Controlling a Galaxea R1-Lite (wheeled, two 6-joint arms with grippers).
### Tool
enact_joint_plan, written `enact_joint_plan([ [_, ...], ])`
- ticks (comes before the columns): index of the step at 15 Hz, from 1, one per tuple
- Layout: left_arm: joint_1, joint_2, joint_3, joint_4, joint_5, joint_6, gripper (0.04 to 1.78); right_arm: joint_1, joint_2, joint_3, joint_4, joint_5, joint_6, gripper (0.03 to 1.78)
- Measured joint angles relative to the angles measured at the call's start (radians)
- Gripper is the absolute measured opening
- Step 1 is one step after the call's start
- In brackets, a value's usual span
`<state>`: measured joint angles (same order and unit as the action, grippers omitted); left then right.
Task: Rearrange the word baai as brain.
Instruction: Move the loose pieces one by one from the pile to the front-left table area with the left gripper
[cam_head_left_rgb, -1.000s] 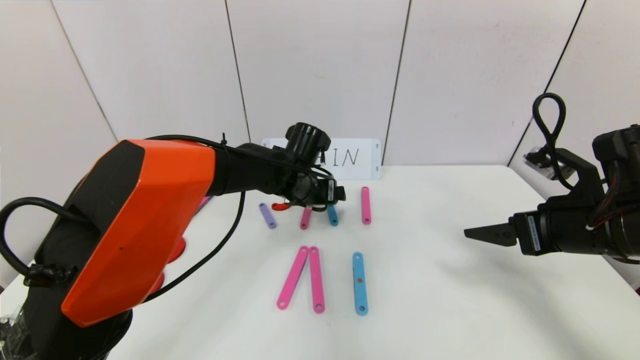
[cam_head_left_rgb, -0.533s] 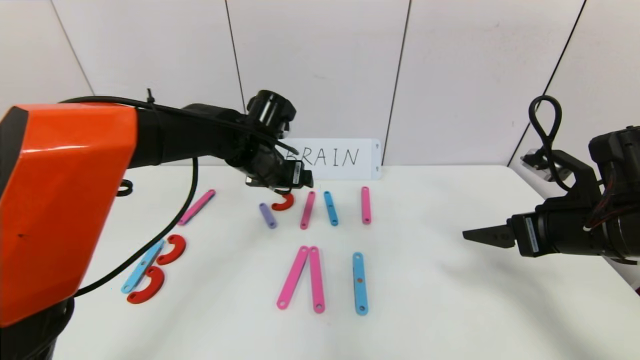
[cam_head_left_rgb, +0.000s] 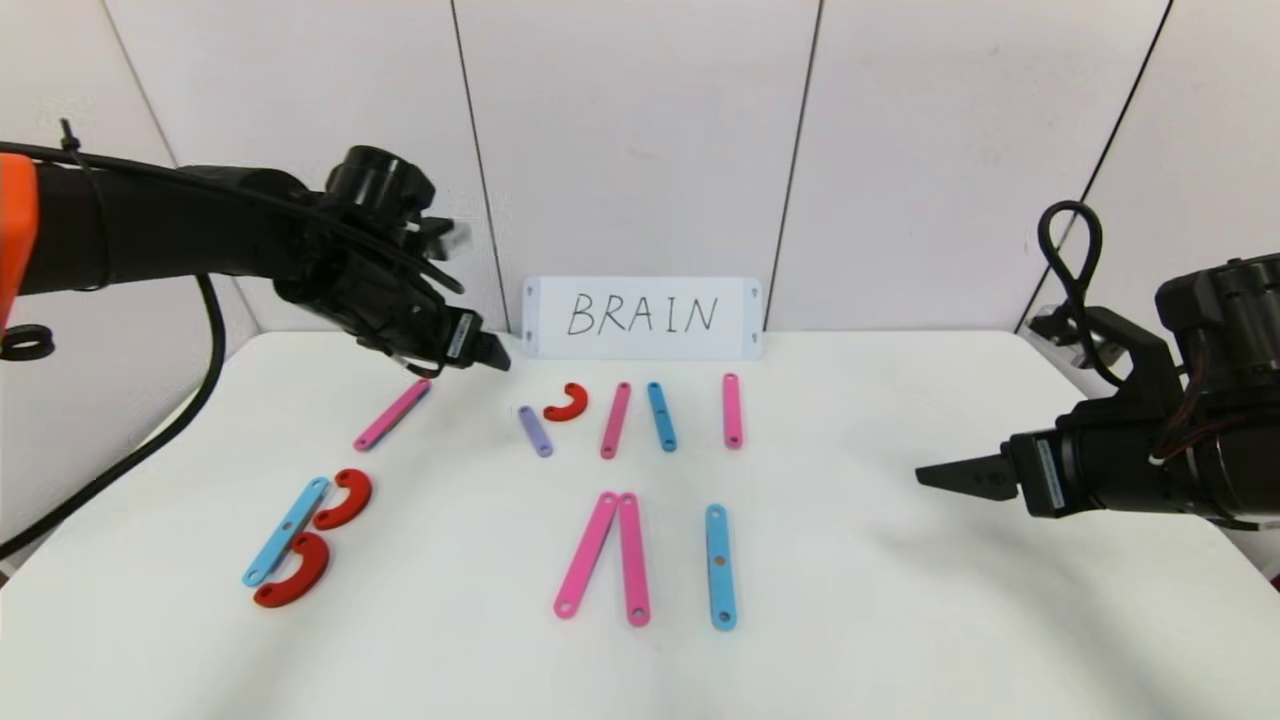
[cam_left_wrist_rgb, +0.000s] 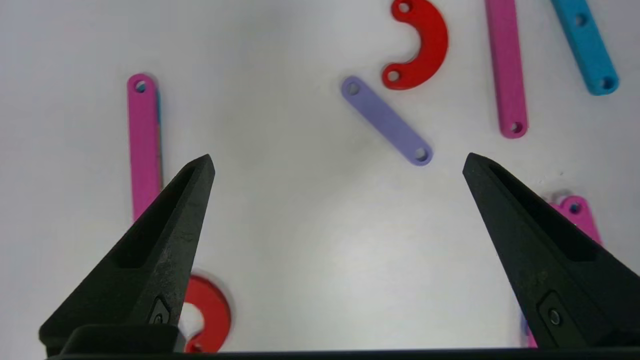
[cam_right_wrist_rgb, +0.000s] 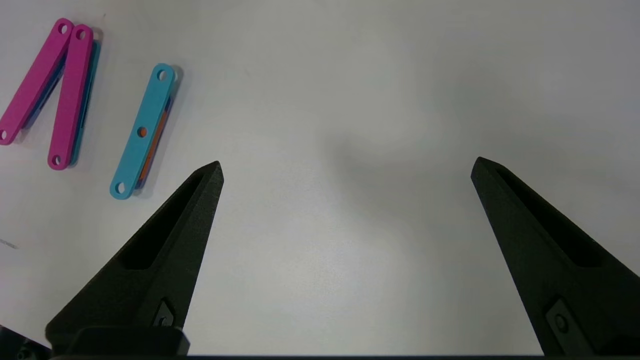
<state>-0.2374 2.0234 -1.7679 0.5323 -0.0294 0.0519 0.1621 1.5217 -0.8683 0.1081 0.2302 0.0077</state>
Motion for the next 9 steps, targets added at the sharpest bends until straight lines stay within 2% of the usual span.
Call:
enact_joint_plan([
  [5,0.12,0.02,0.032,-0.009,-0.005,0.009,1.74,0.001,0.011,0.001,0.001,-0.001,0.0,1.74],
  [9,0.177,0.073,0.02,-0.015,-0.001,0.005,1.74,0.0,0.012,0.003,0.002,-0.002,0.0,1.74],
])
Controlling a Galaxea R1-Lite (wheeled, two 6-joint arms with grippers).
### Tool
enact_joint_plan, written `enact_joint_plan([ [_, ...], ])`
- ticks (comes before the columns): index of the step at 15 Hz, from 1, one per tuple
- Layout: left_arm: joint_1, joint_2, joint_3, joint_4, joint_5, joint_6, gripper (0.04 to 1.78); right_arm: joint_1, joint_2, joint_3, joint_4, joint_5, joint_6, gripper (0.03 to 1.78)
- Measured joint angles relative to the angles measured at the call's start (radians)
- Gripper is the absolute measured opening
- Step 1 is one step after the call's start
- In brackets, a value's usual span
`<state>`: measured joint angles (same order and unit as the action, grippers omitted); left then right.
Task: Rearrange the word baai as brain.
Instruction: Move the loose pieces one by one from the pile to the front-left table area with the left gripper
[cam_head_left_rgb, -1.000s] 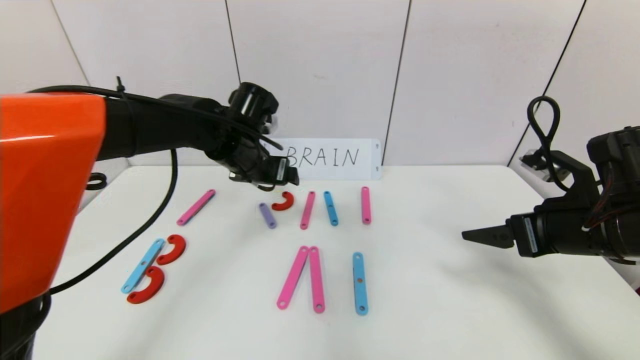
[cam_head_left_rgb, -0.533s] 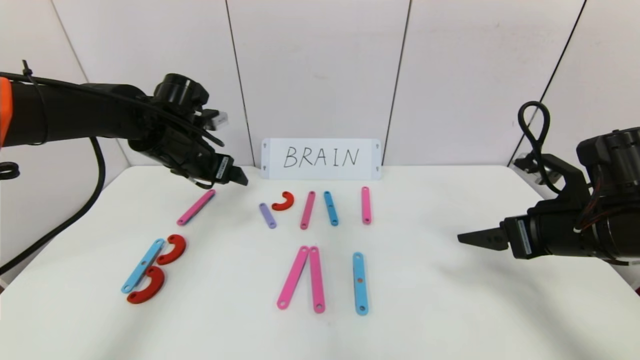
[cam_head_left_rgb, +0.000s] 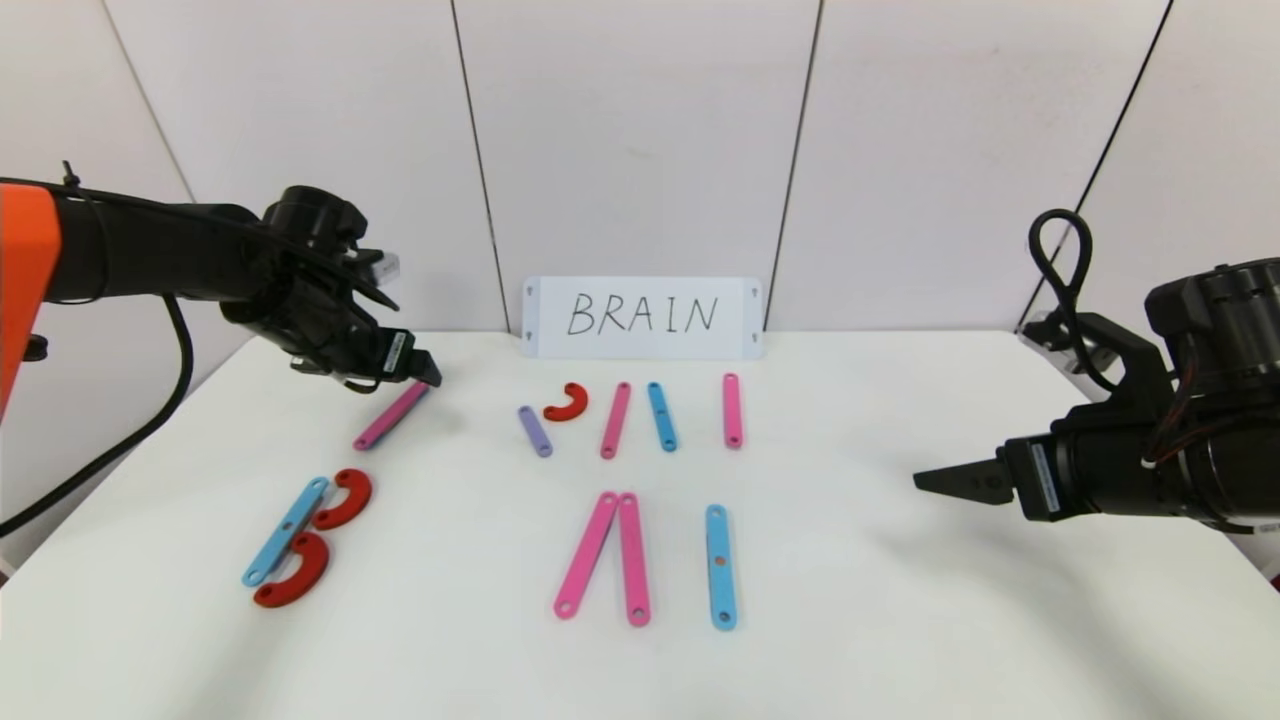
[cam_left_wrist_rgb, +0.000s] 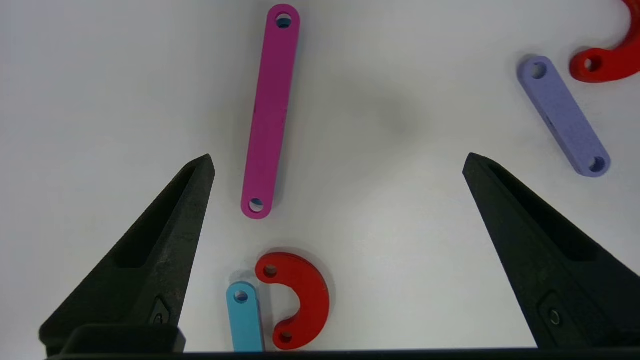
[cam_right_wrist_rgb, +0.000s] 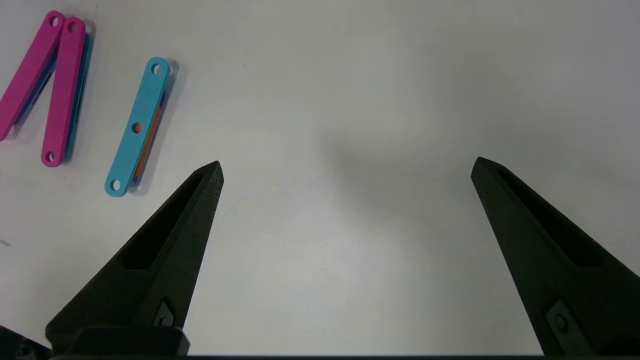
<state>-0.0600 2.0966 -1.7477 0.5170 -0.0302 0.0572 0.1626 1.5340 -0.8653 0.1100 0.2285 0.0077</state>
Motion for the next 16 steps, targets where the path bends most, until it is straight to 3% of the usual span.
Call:
enact_joint_plan([
  [12,0.07,0.185,-0.093,-0.006,-0.007,-0.022,1.72,0.0,0.0,0.005,-0.001,-0.001,-0.002,1.74],
  [16,0.071,0.207,-0.107,-0.006,-0.008,-0.031,1.39,0.0,0.0,0.005,-0.001,0.0,-0.002,1.74],
])
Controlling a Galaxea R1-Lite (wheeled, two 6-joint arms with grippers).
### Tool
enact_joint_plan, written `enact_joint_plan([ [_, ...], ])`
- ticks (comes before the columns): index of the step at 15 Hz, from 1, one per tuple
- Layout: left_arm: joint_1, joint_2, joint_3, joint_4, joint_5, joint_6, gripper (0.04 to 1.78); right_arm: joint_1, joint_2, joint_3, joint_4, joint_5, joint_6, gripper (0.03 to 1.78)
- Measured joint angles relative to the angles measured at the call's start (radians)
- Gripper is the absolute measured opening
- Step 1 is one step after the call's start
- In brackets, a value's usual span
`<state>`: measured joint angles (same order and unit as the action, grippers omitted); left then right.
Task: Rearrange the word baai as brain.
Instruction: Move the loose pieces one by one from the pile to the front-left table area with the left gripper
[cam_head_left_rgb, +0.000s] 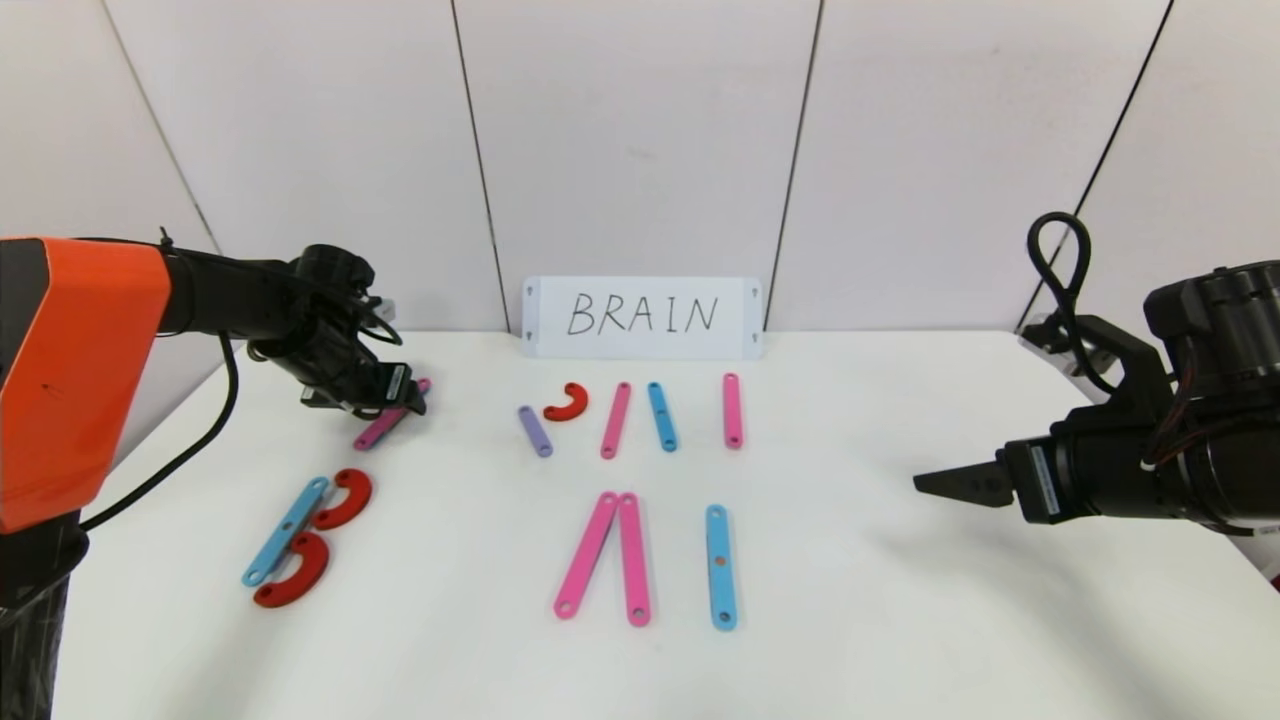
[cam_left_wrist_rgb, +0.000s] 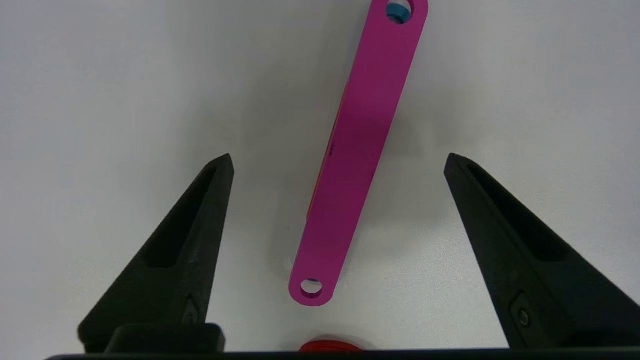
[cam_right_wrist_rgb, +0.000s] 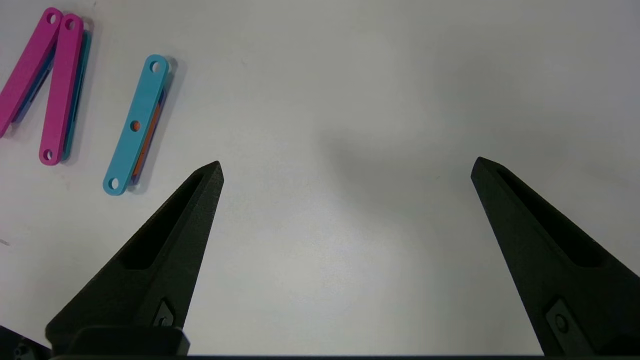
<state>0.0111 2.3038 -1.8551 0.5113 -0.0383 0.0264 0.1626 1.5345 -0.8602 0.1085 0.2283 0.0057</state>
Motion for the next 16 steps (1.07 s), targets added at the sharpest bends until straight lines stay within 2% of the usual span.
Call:
enact_joint_plan([
  [5,0.001,0.011,-0.005,0.0,-0.02,-0.005,0.52,0.005,-0.006,0.005,0.0,0.0,-0.002,1.74],
  [7,0.001,0.012,-0.006,0.001,-0.019,-0.005,0.32,0.006,-0.006,0.006,0.0,0.0,-0.003,1.74],
  [13,-0.003,-0.013,0.009,0.021,-0.02,-0.015,0.3,0.007,-0.009,0.007,0.0,0.0,-0.003,1.74],
  [16,-0.018,-0.082,0.06,0.03,-0.018,-0.074,0.3,0.007,-0.009,0.007,0.001,0.0,-0.003,1.74],
])
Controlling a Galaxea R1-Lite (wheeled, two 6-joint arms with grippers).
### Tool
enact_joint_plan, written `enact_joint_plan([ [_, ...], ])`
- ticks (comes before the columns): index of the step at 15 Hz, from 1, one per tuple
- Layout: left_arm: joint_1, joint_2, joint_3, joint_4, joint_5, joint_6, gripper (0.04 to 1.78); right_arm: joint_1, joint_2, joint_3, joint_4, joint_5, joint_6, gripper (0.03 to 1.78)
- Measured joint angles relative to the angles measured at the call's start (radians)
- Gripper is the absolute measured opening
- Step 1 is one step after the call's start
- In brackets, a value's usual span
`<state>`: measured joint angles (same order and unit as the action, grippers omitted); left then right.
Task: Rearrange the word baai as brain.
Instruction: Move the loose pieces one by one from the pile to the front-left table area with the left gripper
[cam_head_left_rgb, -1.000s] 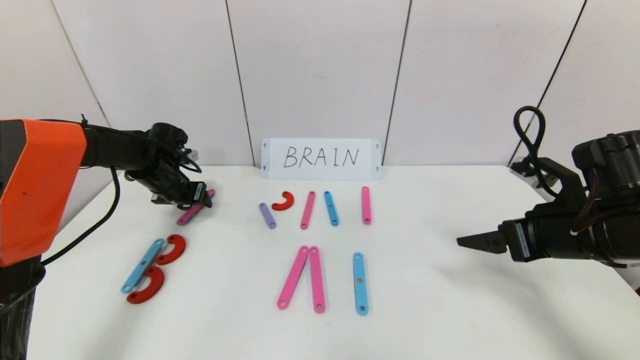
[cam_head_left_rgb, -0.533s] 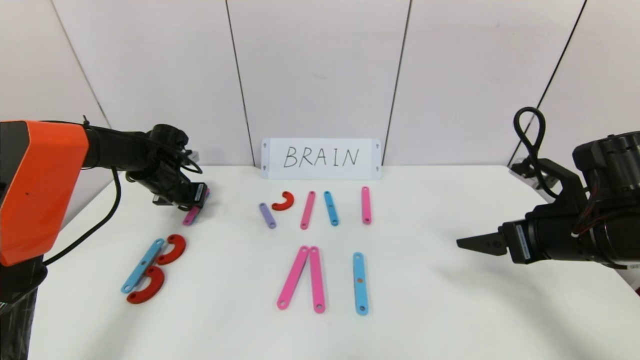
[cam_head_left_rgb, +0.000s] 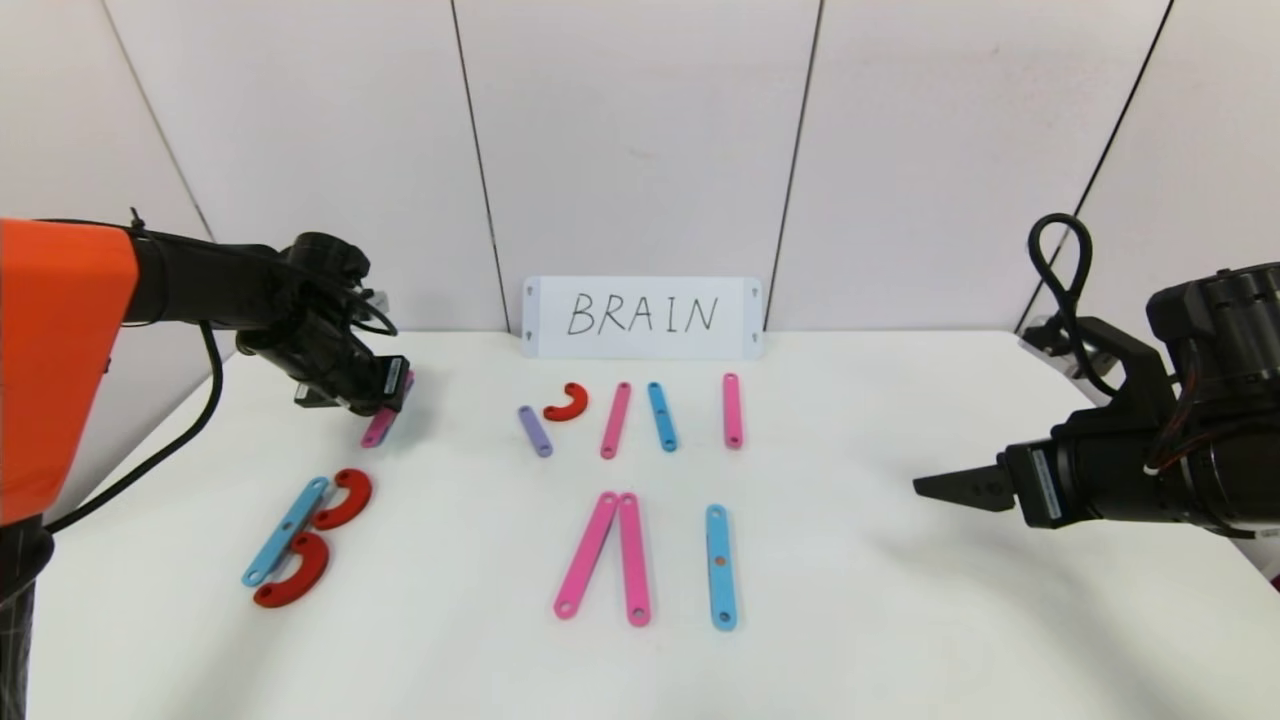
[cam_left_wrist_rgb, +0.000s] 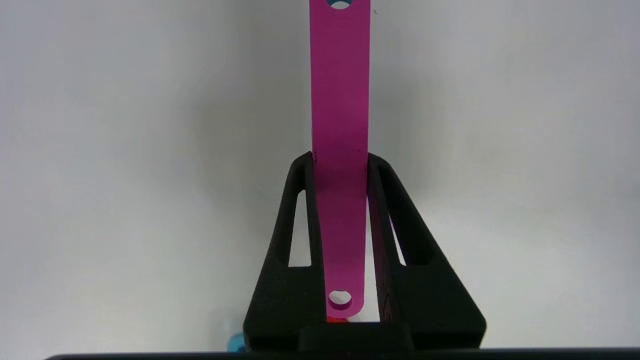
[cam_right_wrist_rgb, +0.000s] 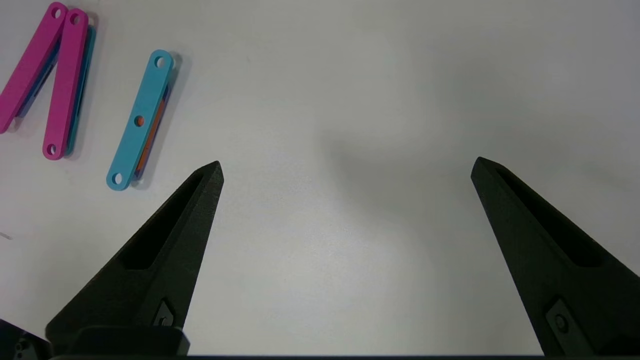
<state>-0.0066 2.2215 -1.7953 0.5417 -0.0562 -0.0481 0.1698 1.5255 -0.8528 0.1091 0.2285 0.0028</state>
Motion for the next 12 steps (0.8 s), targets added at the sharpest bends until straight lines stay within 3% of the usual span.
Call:
enact_joint_plan([
  [5,-0.047,-0.186,0.193,-0.007,0.014,-0.101,0.3,0.007,0.0,0.004,0.0,-0.001,0.0,1.74],
  [12,-0.156,-0.391,0.522,-0.02,0.096,-0.121,0.3,0.014,0.001,0.009,0.0,-0.001,0.0,1.74],
])
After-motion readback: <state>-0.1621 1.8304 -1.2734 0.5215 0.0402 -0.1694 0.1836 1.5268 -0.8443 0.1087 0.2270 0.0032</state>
